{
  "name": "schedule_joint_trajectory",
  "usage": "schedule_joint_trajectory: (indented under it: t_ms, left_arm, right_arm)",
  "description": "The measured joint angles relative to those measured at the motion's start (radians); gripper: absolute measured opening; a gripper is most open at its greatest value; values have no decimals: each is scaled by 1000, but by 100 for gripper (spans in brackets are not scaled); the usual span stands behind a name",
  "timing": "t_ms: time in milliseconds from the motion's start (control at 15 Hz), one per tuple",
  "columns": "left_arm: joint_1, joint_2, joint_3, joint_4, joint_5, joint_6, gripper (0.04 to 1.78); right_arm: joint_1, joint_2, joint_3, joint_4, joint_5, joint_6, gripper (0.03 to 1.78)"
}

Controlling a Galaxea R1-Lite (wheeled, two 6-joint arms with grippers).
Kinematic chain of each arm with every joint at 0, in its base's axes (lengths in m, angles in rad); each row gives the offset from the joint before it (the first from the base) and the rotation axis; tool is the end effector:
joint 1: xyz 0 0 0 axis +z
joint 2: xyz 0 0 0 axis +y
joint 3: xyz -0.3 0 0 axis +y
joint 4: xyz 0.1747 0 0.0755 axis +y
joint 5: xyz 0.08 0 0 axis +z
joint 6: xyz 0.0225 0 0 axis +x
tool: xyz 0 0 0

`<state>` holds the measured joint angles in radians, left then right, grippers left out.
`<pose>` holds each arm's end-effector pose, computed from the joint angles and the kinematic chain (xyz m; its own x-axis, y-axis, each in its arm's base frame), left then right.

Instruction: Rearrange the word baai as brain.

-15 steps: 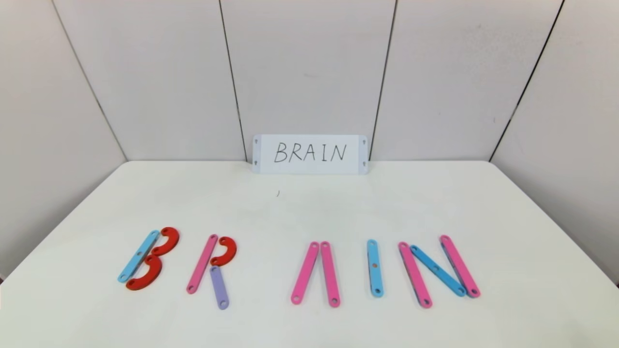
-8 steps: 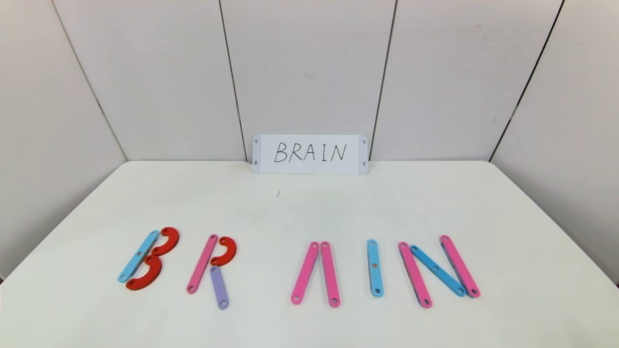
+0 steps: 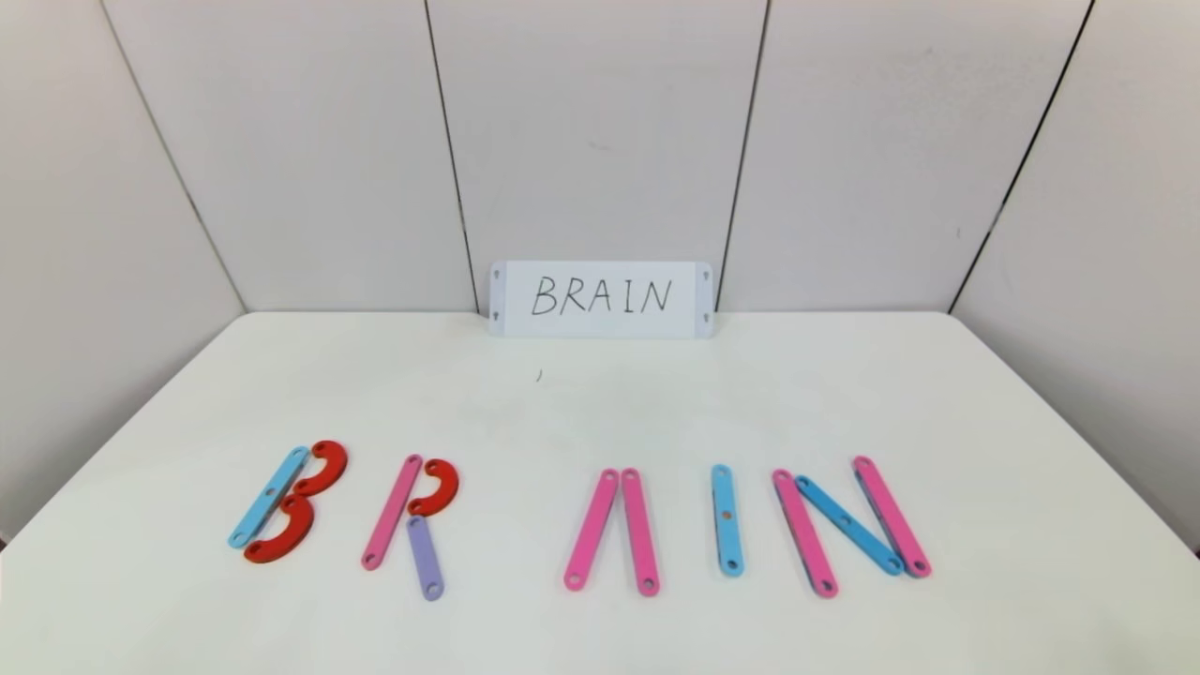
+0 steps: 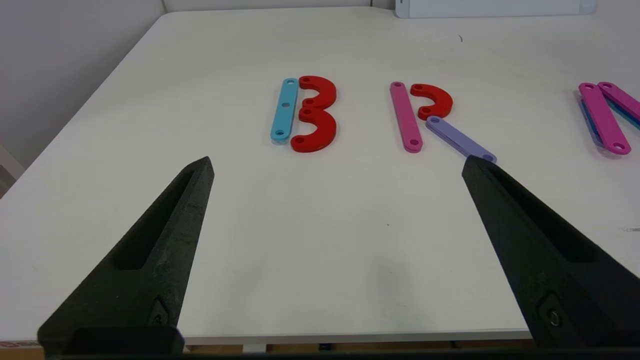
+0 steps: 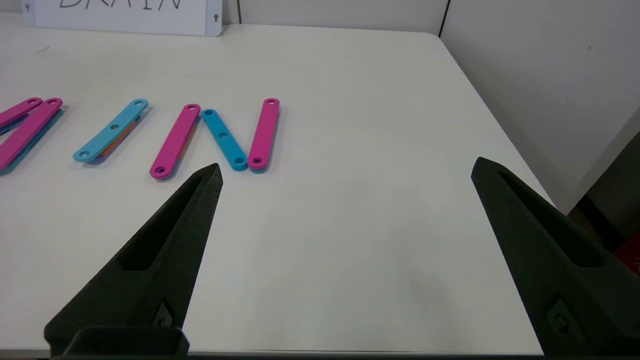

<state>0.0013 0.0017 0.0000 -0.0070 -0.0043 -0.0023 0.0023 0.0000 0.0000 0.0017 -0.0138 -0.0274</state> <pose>-0.0227 -0.0001 0.0763 1.0000 -0.0030 0.0053 0.0030 1.0000 -0.0023 -0.0228 -0.0004 0.0753 0.9999 -0.0115 -0.0017 0.0114 0.9996 -0.0274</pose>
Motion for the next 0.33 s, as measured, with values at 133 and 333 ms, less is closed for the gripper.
schedule_joint_trajectory:
  t_ms: [133,333]
  left_arm:
    - [0,0,0,0,0,-1,174]
    - [0,0,0,0,0,0,174]
  right_arm:
    - [0,0,0,0,0,7,174]
    - [0,0,0,0,-3,11,174]
